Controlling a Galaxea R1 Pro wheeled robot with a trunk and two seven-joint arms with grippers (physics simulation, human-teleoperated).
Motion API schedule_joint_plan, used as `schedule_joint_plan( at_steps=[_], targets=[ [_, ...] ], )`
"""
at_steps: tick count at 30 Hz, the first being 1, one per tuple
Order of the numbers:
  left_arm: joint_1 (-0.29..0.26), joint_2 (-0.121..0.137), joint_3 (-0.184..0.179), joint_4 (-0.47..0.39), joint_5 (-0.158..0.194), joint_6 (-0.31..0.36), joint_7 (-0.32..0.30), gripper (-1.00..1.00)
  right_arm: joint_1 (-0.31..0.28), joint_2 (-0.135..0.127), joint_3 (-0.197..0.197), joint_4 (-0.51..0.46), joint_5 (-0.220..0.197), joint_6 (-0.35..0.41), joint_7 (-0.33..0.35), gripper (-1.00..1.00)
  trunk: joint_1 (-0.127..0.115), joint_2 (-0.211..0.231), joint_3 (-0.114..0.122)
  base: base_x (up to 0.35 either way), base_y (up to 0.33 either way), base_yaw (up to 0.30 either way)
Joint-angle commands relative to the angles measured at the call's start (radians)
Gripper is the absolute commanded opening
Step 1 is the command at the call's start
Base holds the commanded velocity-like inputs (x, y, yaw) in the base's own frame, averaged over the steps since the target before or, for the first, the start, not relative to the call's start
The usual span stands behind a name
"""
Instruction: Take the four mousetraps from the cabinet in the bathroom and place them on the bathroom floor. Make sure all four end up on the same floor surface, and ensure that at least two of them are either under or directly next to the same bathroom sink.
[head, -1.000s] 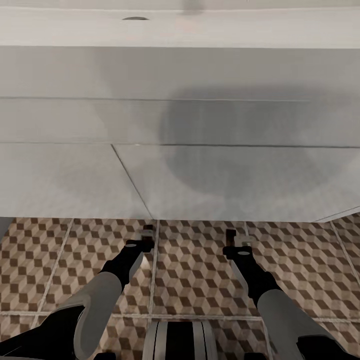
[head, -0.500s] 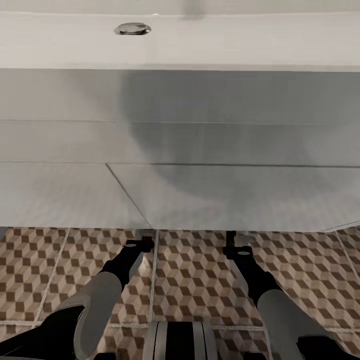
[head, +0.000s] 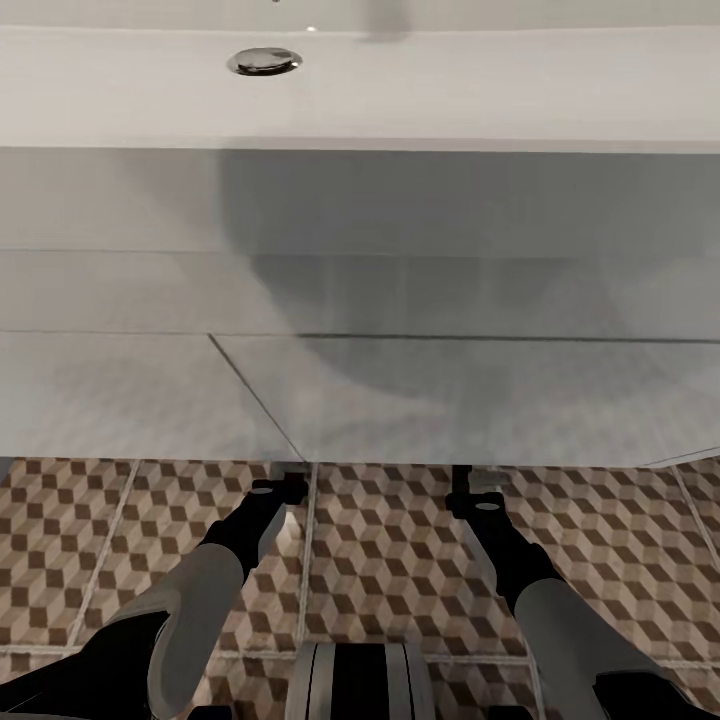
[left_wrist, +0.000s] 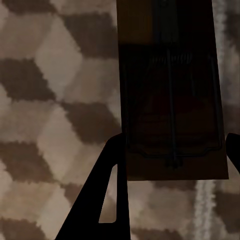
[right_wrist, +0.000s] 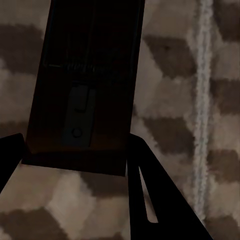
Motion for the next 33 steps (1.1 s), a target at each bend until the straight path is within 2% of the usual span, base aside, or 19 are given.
schedule_joint_plan(
  at_steps=[1, 33],
  targets=[
    [0.0, -0.001, 0.005, -0.002, -0.01, 0.005, 0.0, -1.0, 0.0, 0.0, 0.004, -0.002, 0.0, 0.007, -0.002, -1.0, 0.0, 0.0, -0.001, 0.0, 0.0, 0.0],
    [0.0, -0.001, 0.007, -0.002, -0.01, 0.005, 0.0, -1.0, 0.0, -0.001, 0.003, -0.002, -0.001, 0.007, -0.001, -1.0, 0.0, 0.0, -0.001, 0.052, 0.0, 0.0]
  ],
)
